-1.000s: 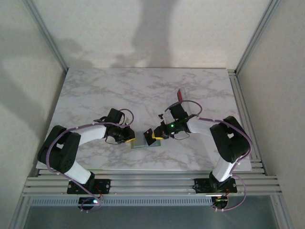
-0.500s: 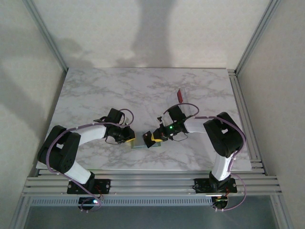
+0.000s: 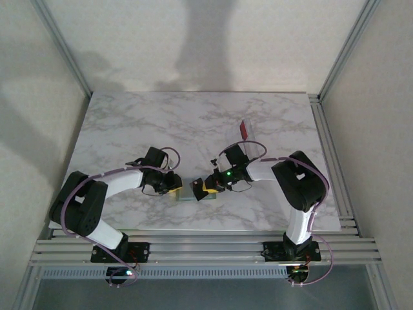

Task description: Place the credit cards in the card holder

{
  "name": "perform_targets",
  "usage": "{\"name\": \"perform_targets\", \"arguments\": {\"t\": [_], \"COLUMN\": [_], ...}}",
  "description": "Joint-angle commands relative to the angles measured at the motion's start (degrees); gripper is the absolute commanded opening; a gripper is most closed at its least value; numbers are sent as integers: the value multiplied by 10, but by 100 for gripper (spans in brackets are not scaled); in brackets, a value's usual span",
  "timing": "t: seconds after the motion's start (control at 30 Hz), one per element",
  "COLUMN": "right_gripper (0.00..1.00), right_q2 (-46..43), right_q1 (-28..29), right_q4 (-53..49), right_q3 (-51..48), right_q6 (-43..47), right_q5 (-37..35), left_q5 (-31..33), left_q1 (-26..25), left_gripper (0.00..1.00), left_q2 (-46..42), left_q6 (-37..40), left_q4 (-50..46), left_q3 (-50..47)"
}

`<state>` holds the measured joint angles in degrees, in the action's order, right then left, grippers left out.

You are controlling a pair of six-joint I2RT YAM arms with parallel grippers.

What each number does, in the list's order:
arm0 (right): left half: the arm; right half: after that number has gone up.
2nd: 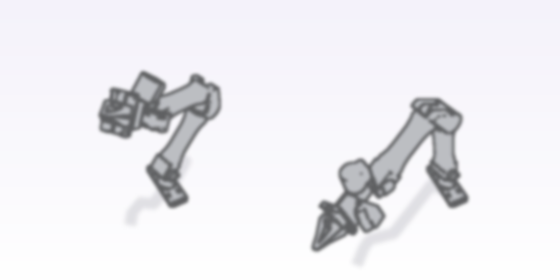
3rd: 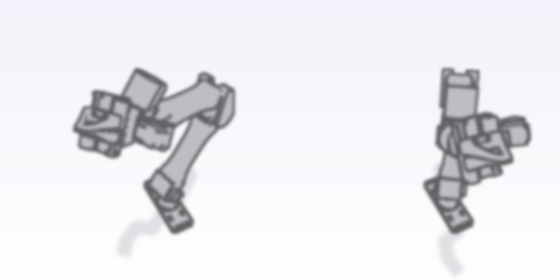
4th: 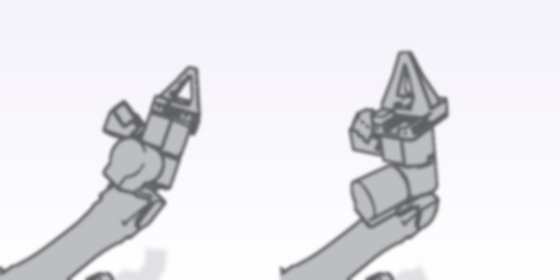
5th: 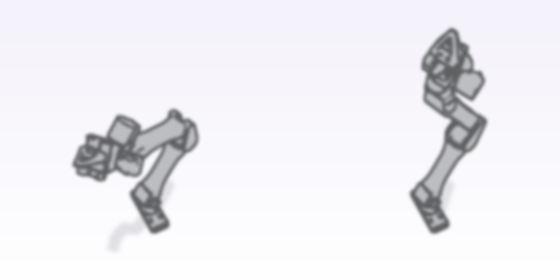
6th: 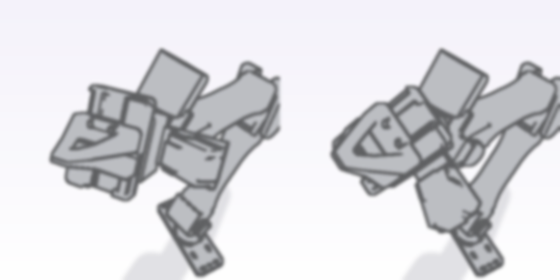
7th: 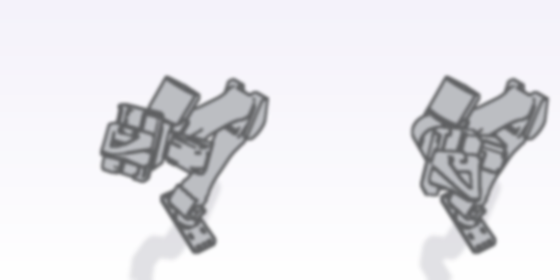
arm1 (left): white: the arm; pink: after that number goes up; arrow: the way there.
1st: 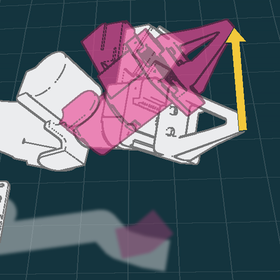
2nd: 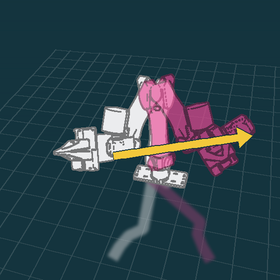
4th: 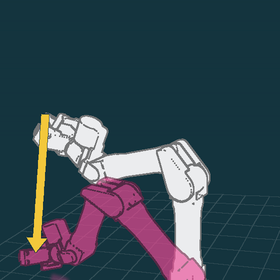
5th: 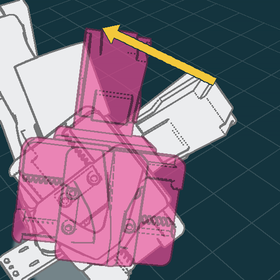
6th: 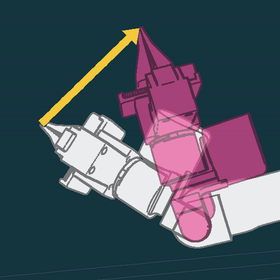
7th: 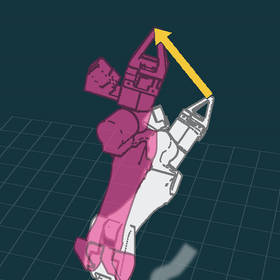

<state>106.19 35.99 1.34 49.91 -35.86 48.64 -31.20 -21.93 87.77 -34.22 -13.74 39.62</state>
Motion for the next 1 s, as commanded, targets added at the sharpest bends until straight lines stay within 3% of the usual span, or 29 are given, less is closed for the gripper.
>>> {"name": "perform_targets", "arguments": {"t": [0.0, 0.17, 0.47, 0.97], "right_gripper": [9, 10, 2, 3], "right_q2": [4, 1, -11, -5], "right_q1": [9, 10, 19, 25], "right_q4": [8, 9, 50, 97], "right_q3": [-6, -6, -16, -31], "right_q6": [-18, -24, -59, -88], "right_q5": [-35, -50, -71, -86], "left_q5": [23, 19, 7, 5], "left_q1": [-1, -1, -2, -2], "left_gripper": [26, 20, 14, 13], "left_q2": [-23, -26, -26, -20], "left_q6": [8, 5, 9, 11], "left_q4": [-38, -34, -29, -23], "left_q3": [-10, -26, -34, -38]}}
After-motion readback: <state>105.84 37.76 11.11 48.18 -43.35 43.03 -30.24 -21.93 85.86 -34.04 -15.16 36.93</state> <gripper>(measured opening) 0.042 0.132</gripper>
